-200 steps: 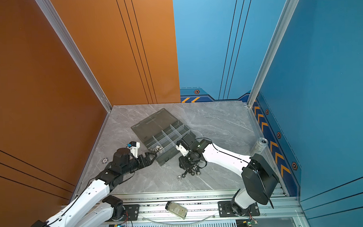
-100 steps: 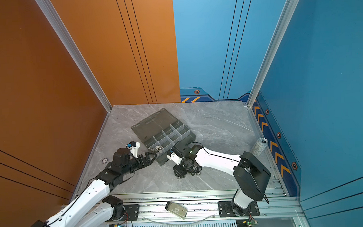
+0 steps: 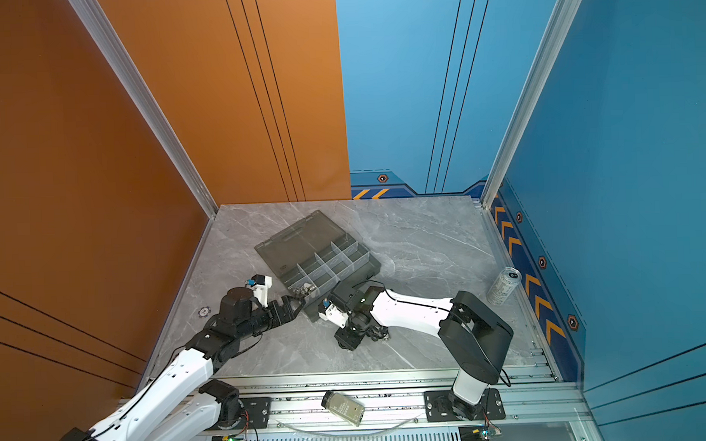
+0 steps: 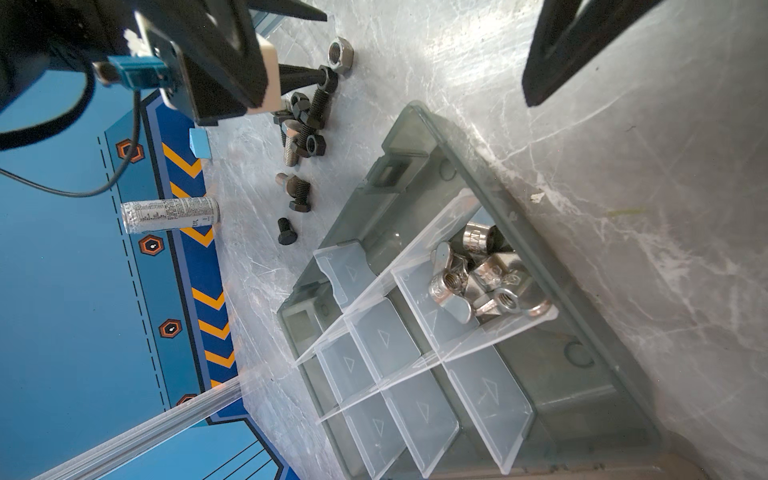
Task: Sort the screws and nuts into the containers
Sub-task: 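Close the right gripper around the silver hex nut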
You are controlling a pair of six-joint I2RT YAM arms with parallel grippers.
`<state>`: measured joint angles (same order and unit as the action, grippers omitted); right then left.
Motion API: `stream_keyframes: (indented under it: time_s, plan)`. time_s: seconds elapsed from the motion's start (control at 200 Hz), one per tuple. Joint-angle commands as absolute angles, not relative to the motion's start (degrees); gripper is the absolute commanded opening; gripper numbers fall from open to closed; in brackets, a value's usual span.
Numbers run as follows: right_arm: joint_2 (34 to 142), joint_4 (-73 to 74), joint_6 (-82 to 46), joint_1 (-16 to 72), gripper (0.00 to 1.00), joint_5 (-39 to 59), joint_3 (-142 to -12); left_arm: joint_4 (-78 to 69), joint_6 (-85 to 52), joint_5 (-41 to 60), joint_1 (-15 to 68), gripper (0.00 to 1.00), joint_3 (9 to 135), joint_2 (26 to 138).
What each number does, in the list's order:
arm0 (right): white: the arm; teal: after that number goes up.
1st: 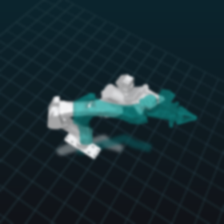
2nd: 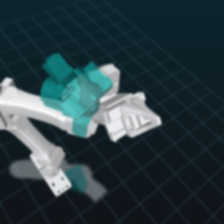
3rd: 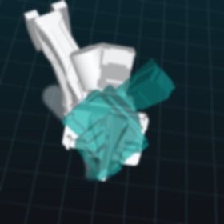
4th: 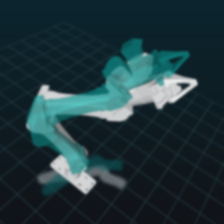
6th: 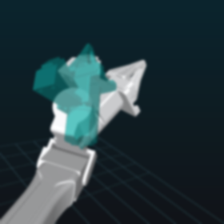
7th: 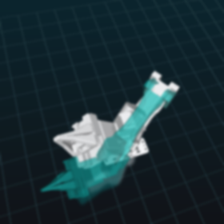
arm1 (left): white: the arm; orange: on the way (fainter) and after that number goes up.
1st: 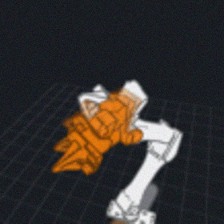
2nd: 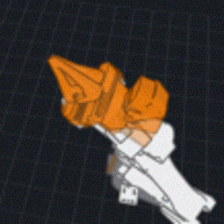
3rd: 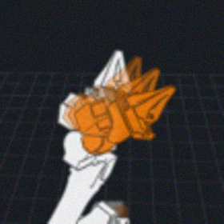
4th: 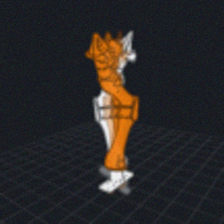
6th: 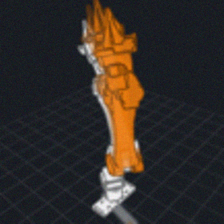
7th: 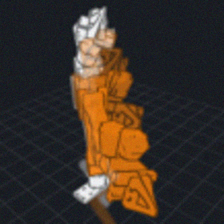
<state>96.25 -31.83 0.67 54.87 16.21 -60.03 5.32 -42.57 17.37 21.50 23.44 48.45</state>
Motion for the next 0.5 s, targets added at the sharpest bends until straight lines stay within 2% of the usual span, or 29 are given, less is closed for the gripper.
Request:
stream_keyframes:
  time_s: [0.0, 0.496]
  plan:
    - [97.8, -31.3, 3.6, 55.2, 0.42, 14.5, -60.1, 4.9, -42.7, 17.4, 21.9, 0.98, 23.9, 47.9]
    - [102.2, -32.5, 6.2, 55.3, 0.44, 13.4, -61.0, 4.9, -42.6, 17.3, 21.8, 0.98, 24.2, 48.4]
